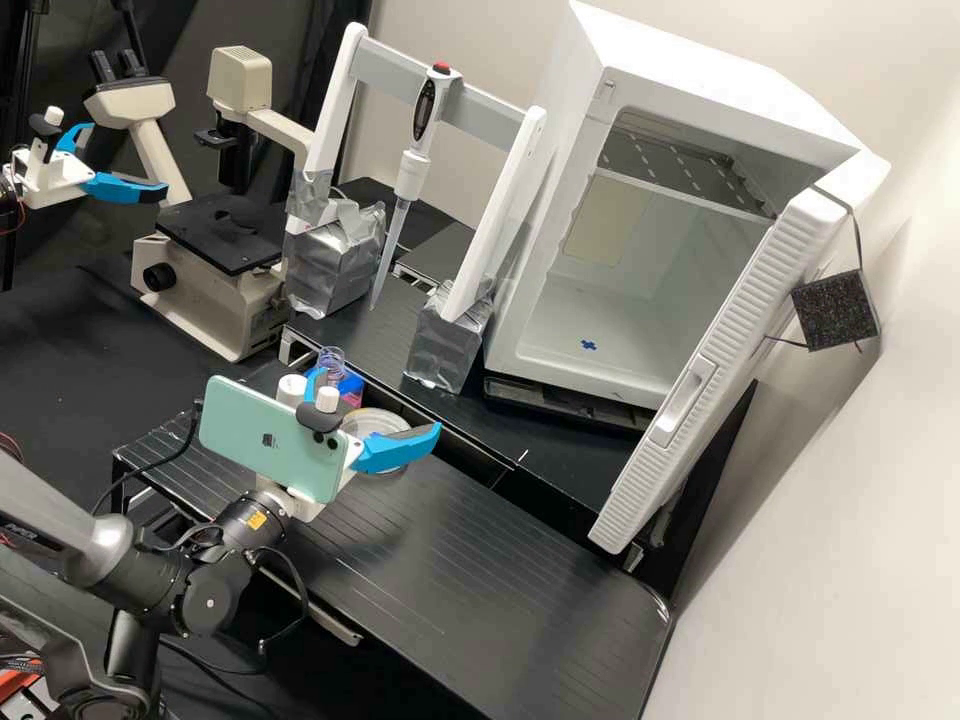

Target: Close the lid

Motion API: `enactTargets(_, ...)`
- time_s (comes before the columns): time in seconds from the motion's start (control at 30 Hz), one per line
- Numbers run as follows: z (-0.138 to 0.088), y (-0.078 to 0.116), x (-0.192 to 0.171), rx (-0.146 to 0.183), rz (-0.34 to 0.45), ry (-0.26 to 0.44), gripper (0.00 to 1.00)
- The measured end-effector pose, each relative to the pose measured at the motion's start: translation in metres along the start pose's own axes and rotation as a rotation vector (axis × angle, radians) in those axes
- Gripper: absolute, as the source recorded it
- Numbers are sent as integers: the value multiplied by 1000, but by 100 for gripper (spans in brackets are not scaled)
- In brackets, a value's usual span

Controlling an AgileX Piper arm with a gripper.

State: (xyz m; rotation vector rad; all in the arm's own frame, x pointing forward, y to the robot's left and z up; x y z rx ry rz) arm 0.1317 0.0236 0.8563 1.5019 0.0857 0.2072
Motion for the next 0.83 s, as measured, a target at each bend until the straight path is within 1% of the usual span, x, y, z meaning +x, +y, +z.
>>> enactTargets(0.07, -1, 2, 1, 27, 30, 10, 100)
enactTargets(0.1, -2, 2, 3, 49, 38, 18, 100)
enactTargets(0.3, -7, -2, 8, 128, 39, 68, 100)
enactTargets(0.4, -14, -2, 12, 194, 72, 111, 100)
enactTargets(0.47, -19, -1, 14, 231, 121, 131, 100)
enactTargets(0.5, -19, 0, 14, 241, 143, 131, 100)
enactTargets(0.6, -22, -1, 16, 264, 164, 143, 100)
enactTargets(0.7, -24, -3, 17, 268, 157, 148, 100)
enactTargets(0.73, -24, -5, 18, 278, 146, 149, 100)
enactTargets(0.83, -24, -9, 20, 279, 122, 147, 100)
